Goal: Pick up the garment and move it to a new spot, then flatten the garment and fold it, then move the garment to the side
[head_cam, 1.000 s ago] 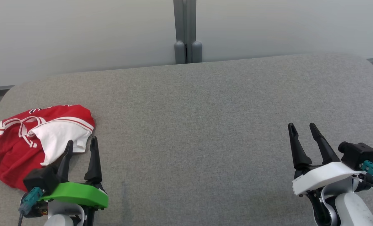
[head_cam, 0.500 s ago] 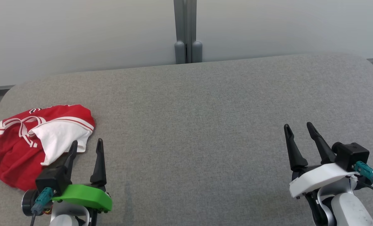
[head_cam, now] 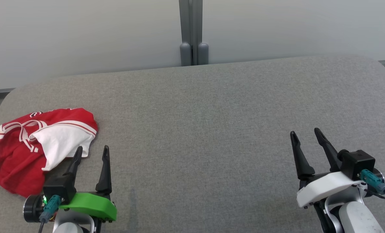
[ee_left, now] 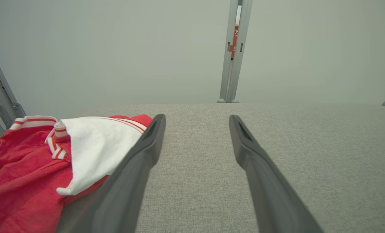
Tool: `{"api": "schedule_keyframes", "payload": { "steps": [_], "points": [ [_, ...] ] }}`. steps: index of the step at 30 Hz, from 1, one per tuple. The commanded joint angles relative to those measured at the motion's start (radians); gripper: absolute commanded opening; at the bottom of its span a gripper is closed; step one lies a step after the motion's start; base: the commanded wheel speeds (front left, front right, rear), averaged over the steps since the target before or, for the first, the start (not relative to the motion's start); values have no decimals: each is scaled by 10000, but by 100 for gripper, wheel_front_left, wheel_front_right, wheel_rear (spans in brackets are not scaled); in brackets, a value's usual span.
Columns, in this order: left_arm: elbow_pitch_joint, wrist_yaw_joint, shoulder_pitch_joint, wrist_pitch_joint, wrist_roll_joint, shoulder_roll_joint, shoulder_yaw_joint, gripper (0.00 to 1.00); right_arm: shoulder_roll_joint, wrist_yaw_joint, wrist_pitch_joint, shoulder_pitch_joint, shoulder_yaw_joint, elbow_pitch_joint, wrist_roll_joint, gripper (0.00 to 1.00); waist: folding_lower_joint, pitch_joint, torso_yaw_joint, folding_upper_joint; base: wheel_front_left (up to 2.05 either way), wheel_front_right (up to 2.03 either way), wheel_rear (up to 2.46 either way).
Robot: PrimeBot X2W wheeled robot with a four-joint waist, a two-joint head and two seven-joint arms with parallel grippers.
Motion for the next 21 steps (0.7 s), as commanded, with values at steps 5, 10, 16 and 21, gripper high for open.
{"api": "schedule_keyframes", "payload": {
  "steps": [5,10,16,21],
  "points": [
    [103,24,-185,-173,380,90,-35,100,-27,4,-123,58,16,-58,-332,100,0,22,11,0,0,0,0],
    [171,60,-236,-252,608,99,-61,100,-36,4,-184,95,-5,-117,-569,100,0,41,129,0,0,0,0],
    [211,121,-249,-256,507,85,25,100,-6,4,-216,4,54,-255,-460,100,0,76,460,0,0,0,0],
    [166,171,-335,-256,336,46,153,100,-25,2,-207,20,130,-450,-321,100,0,128,1116,0,0,0,0]
  ]
}}
